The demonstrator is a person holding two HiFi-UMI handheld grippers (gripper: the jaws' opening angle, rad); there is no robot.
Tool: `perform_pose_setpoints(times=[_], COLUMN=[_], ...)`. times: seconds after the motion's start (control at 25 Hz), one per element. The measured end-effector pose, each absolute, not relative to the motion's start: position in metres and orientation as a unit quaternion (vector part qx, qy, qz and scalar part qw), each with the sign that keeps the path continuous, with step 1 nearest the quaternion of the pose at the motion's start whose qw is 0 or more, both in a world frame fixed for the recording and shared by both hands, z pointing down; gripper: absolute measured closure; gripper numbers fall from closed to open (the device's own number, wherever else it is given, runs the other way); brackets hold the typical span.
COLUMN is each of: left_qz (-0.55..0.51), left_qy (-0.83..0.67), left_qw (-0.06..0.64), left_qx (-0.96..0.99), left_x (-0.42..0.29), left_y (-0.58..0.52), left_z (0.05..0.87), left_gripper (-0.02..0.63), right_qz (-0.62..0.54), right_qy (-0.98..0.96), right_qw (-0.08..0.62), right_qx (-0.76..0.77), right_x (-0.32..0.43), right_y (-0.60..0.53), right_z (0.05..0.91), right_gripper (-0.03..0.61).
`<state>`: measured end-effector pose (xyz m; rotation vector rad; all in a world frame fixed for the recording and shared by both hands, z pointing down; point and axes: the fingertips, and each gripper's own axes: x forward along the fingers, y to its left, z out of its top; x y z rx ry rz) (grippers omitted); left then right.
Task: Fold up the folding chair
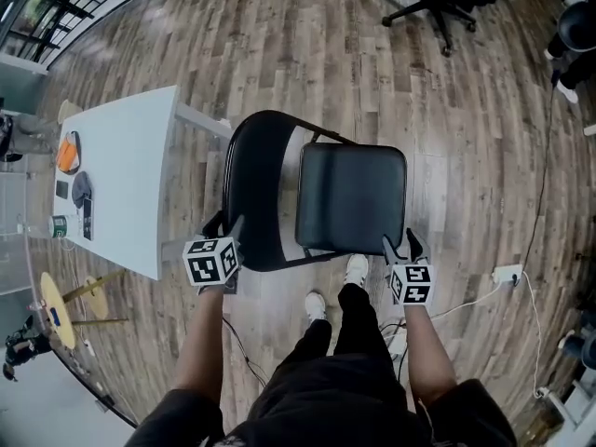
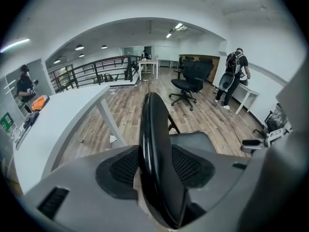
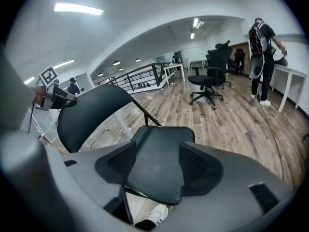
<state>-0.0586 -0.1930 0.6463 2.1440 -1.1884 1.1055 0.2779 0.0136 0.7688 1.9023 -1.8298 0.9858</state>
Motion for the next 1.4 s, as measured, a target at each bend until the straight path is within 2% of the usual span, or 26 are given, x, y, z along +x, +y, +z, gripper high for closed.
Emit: perform_pose_setpoints(times=[0.16,0.36,0.6,0.8,1.2,1.4], left_qz=[0.403,0.388,0.384,0.376,0.353,0.360], left_qy=[-0.429,-0.427,-0.401,-0.384,-0.367,-0.338], left_qw=[0.244,0.277,0.303,0.318,0.332,0.342], left_qx=[0.771,0.768,0.775,0.781,0.794,0.800], left_x=[-0.052,-0.047,-0.042,-0.036,-0.033,-0.028], left_y=[-0.206,-0.218,-0.221,-0.223,-0.226,-0.220], left_z=[0.658,0.670,0.690,0.702,0.714,0.722], left_gripper=[0.408,0.408,0.408,0.408,0.408,0.408], right_qz=[0.433,0.527,0.569,0.617,0.653,0.685], right_qy=[-0.621,-0.594,-0.575,-0.565,-0.576,-0.586], right_qw=[0.141,0.118,0.113,0.058,0.033,-0.037], right_qx=[0.638,0.596,0.577,0.545,0.491,0.430], right_x=[0.297,0.308,0.328,0.333,0.329,0.312], right_y=[0.021,0.032,0.036,0.041,0.032,0.020], right_z=[0.830,0.893,0.959,1.011,1.064,1.075], right_gripper=[0.278,0.268,0.267,0.264,0.247,0.236])
